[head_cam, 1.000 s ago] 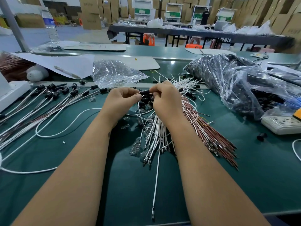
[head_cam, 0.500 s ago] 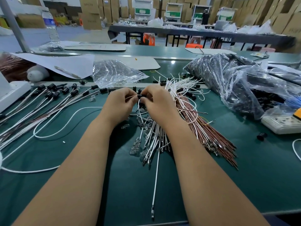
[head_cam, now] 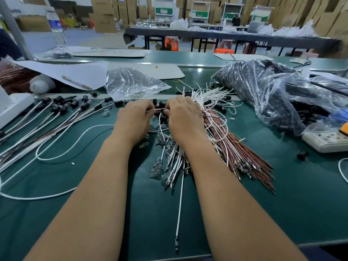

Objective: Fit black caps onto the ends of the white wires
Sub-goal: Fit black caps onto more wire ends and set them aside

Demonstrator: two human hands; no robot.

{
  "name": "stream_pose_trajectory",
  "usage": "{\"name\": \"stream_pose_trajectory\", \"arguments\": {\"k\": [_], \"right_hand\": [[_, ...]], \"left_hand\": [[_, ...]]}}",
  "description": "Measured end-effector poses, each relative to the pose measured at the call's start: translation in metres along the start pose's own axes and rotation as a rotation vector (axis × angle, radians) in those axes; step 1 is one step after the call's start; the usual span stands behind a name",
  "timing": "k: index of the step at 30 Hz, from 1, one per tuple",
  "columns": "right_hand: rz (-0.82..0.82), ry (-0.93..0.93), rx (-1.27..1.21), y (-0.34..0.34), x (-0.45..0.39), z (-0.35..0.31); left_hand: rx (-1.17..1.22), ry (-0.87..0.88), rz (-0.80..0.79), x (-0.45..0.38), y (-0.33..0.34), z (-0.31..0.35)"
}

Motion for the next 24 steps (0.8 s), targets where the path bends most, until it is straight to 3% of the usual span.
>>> {"name": "stream_pose_trajectory", "arguments": {"k": [3, 7, 11, 14, 18, 21, 24], "right_hand": [[0.070, 0.129, -0.034, -0.011, -0.001, 0.017], [0.089, 0.133, -0.071, -0.014, 0.000, 0.017], [0.026, 0.134, -0.179, -0.010, 0.000, 0.016], [-0.018, 0.116, -0.262, -0.006, 0.000, 0.013], [-0.044, 0.066, -0.337, -0.004, 0.000, 0.005], [-0.040, 0.053, -0.309, -0.005, 0.001, 0.004], [-0.012, 0.097, -0.269, -0.007, 0.001, 0.009]], "left_hand": [[0.002, -0.096, 0.119, 0.001, -0.010, -0.022], [-0.139, -0.176, 0.257, 0.002, -0.021, -0.030], [-0.118, -0.205, 0.214, 0.005, -0.022, -0.022], [-0.070, -0.017, 0.265, 0.005, -0.024, 0.002], [-0.032, 0.188, 0.200, 0.005, -0.015, 0.025], [0.003, 0.156, 0.157, 0.004, -0.012, 0.018], [-0.109, 0.017, 0.119, 0.001, -0.009, 0.000]]}}
Point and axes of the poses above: each hand's wrist, its own x-axis away from the middle knuckle, its own y-axis out of the palm, z = x × y, the point moved 5 cm from there along -x, towards the middle knuckle, and after that the axes turned 7 degrees about -x, right-handed, at the moved point
